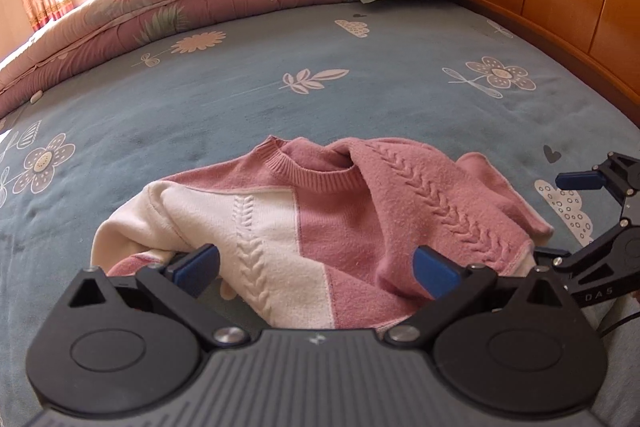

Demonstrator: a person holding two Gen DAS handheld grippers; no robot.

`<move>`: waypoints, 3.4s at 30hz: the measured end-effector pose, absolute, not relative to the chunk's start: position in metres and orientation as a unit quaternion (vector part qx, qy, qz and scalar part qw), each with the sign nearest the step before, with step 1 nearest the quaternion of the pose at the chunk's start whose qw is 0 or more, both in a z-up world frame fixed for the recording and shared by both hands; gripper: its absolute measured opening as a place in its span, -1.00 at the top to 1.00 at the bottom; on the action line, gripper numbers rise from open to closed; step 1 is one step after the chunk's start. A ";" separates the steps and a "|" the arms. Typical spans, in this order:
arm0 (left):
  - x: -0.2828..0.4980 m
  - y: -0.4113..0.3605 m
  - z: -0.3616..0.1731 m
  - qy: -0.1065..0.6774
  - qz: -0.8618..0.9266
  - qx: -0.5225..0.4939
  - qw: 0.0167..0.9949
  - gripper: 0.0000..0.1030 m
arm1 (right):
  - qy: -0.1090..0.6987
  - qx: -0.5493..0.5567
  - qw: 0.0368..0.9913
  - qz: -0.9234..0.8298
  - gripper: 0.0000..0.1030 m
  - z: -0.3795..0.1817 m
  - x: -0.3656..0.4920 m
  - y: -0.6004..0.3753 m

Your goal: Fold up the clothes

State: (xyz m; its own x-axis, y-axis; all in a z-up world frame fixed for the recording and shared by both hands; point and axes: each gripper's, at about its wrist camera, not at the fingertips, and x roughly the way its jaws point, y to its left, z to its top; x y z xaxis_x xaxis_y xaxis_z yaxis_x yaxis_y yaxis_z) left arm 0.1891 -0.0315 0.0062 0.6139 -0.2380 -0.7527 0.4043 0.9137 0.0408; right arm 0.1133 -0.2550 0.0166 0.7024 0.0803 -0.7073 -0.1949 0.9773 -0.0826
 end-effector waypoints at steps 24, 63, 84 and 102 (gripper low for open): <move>0.184 -0.039 -0.023 0.436 -0.177 0.093 0.877 -0.99 | 0.362 -0.153 0.919 -0.012 -1.00 -0.006 0.156 -0.276; 0.239 -0.038 -0.047 0.459 -0.149 0.085 0.872 -0.99 | 0.374 -0.062 0.901 -0.211 -1.00 -0.001 0.337 -0.471; 0.246 -0.036 -0.047 0.457 -0.144 0.083 0.874 -0.99 | 0.468 0.005 0.876 -0.120 -1.00 0.001 0.327 -0.524; 0.242 -0.046 -0.050 0.465 -0.143 0.087 0.869 -0.99 | 0.471 0.071 0.860 -0.180 -1.00 -0.011 0.375 -0.571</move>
State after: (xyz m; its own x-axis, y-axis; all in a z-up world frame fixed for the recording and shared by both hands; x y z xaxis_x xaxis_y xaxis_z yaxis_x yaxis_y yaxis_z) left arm 0.2420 -0.0458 -0.0498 0.5268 -0.1678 -0.8332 0.3304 0.9436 0.0188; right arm 0.3747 -0.5711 -0.0112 0.4910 -0.2433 -0.8365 0.3779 0.9246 -0.0472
